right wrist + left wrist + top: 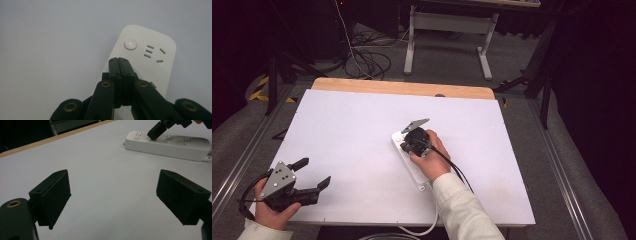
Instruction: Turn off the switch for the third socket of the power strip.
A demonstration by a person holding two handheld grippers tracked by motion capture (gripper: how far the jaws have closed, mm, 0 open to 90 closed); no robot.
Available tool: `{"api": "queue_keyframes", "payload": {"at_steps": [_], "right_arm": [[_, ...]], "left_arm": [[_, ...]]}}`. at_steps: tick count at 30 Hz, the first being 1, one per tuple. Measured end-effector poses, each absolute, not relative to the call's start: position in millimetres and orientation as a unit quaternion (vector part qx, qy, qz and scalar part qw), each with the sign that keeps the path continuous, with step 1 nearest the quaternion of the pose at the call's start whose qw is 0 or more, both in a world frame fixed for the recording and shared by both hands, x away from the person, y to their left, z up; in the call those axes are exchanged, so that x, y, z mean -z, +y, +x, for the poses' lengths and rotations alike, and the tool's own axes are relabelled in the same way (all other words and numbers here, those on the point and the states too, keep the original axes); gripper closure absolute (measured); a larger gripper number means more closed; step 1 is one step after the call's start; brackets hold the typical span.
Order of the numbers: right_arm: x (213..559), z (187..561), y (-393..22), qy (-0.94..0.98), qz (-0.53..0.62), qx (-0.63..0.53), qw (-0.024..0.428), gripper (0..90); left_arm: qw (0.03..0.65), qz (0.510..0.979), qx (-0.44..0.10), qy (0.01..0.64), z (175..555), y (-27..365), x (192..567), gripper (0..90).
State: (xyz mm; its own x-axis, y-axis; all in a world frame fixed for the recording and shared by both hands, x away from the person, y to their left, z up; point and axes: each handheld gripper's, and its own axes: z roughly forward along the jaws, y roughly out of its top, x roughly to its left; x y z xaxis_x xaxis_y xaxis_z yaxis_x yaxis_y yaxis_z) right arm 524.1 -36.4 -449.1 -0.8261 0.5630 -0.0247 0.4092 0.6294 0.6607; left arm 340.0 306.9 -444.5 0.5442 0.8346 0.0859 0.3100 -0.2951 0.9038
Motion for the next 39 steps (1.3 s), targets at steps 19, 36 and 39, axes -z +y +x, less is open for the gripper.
{"api": "queue_keyframes", "payload": {"at_steps": [19,36,39], "right_arm": [[450.6,518.4,-32.2,0.896,0.268,-0.326,0.137,90.0],[450.2,514.3,-27.5,0.896,0.278,-0.312,0.153,90.0],[450.1,513.6,-26.5,0.896,0.278,-0.310,0.157,90.0]], "left_arm": [[0.452,0.752,-0.291,0.381,340.2,306.3,444.7,12.3],[0.451,0.753,-0.291,0.380,339.9,305.5,444.9,12.4],[0.452,0.753,-0.291,0.380,339.9,305.5,444.8,12.3]]}}
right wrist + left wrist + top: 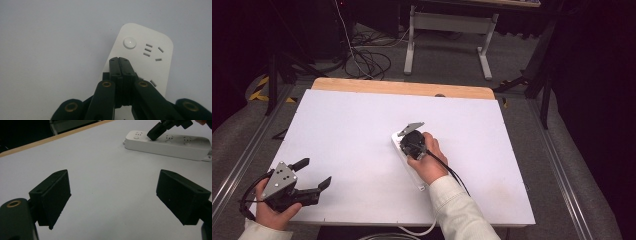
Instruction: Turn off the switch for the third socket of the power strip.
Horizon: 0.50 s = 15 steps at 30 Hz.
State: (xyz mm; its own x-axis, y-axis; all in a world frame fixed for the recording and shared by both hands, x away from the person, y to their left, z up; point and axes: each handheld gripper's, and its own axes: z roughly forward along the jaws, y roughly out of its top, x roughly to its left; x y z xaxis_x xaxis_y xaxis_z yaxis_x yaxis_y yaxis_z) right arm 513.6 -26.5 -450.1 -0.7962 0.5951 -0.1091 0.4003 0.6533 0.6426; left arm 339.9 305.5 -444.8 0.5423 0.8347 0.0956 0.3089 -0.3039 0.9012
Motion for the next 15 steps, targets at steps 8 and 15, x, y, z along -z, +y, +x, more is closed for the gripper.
{"api": "queue_keyframes", "payload": {"at_steps": [8,15], "right_arm": [[450.7,514.0,-25.5,0.894,0.288,-0.307,0.154,90.0],[449.9,514.4,-25.8,0.893,0.291,-0.308,0.152,90.0]], "left_arm": [[0.451,0.754,-0.291,0.379,339.8,305.6,444.8,12.3],[0.452,0.753,-0.291,0.379,340.0,305.7,444.8,12.3]]}}
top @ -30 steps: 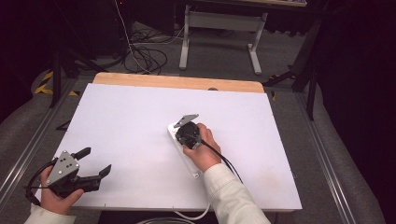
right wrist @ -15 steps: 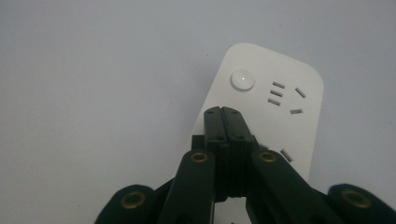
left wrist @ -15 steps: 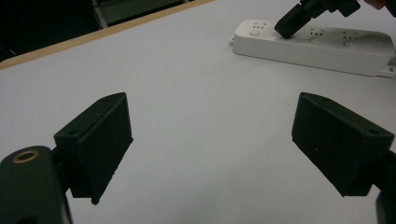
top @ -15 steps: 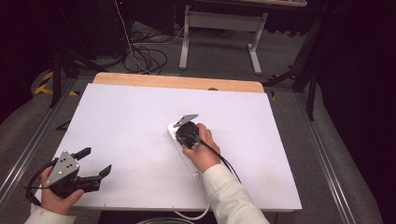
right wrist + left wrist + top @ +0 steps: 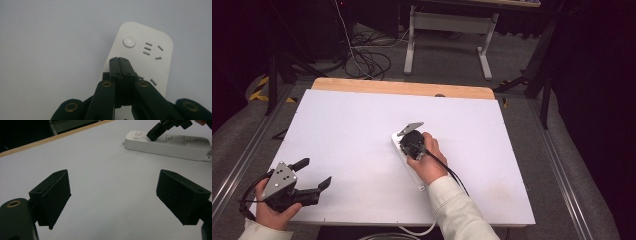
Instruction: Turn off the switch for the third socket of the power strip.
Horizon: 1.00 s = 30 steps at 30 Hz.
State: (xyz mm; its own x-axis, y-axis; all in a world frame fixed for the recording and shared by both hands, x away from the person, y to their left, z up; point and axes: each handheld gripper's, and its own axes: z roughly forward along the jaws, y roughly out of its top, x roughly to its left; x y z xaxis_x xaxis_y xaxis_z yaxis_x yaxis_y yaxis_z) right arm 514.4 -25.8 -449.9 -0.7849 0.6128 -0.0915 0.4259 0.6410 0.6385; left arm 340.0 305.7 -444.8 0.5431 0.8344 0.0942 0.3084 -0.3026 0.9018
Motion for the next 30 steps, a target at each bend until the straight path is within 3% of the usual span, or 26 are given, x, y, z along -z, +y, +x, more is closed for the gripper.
{"api": "queue_keyframes", "payload": {"at_steps": [3,13,30], "right_arm": [[443.5,509.9,-25.2,0.892,0.287,-0.305,0.171,90.0],[415.8,499.1,-31.5,0.860,0.283,-0.390,0.170,90.0],[403.6,490.6,-35.7,0.857,0.262,-0.405,0.179,90.0]], "left_arm": [[0.455,0.752,-0.286,0.381,340.2,305.1,445.0,12.3],[0.455,0.754,-0.287,0.378,340.3,305.6,444.9,12.2],[0.454,0.755,-0.285,0.378,340.7,305.1,445.1,12.2]]}}
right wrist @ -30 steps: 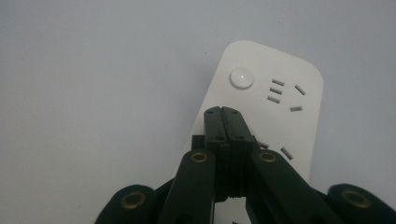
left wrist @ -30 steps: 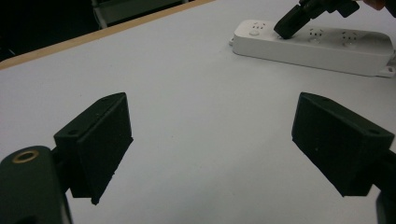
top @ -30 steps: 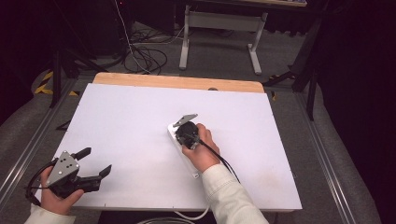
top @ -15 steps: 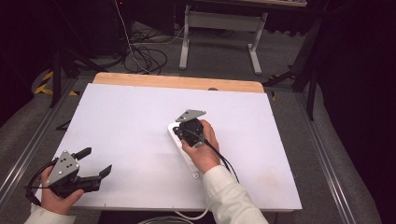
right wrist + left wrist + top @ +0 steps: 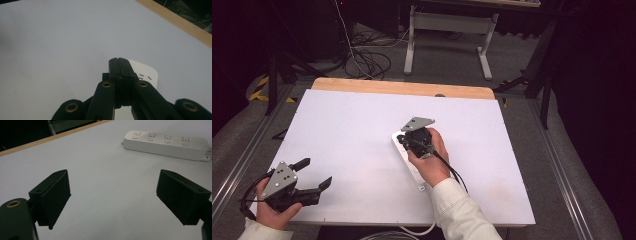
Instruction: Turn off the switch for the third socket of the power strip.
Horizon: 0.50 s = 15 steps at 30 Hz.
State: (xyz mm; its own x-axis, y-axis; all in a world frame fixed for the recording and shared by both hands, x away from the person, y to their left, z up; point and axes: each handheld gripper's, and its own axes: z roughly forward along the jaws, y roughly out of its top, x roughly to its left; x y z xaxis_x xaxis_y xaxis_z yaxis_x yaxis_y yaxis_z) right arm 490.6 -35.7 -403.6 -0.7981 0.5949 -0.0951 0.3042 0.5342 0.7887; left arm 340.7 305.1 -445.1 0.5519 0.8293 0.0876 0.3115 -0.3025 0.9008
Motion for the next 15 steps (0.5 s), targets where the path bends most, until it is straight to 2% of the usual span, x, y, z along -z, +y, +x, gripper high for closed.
{"api": "queue_keyframes", "payload": {"at_steps": [5,8,9,10,12,15], "right_arm": [[399.5,488.9,-38.9,0.856,0.254,-0.417,0.172,89.5],[397.2,488.7,-41.4,0.851,0.254,-0.429,0.166,78.5],[395.3,488.0,-43.4,0.849,0.253,-0.433,0.165,72.4],[395.3,488.0,-43.4,0.849,0.253,-0.433,0.165,72.4],[391.6,485.0,-46.6,0.846,0.253,-0.441,0.163,64.7],[386.8,480.3,-51.8,0.842,0.252,-0.449,0.164,60.0]], "left_arm": [[0.453,0.756,-0.285,0.378,340.9,305.3,445.1,12.2],[0.453,0.755,-0.286,0.378,340.8,305.5,445.0,12.2],[0.454,0.754,-0.286,0.379,340.7,305.4,445.0,12.1],[0.454,0.754,-0.286,0.379,340.7,305.4,445.0,12.1],[0.453,0.755,-0.285,0.379,340.8,305.5,445.1,12.2],[0.455,0.753,-0.286,0.380,340.3,305.2,445.0,12.2]]}}
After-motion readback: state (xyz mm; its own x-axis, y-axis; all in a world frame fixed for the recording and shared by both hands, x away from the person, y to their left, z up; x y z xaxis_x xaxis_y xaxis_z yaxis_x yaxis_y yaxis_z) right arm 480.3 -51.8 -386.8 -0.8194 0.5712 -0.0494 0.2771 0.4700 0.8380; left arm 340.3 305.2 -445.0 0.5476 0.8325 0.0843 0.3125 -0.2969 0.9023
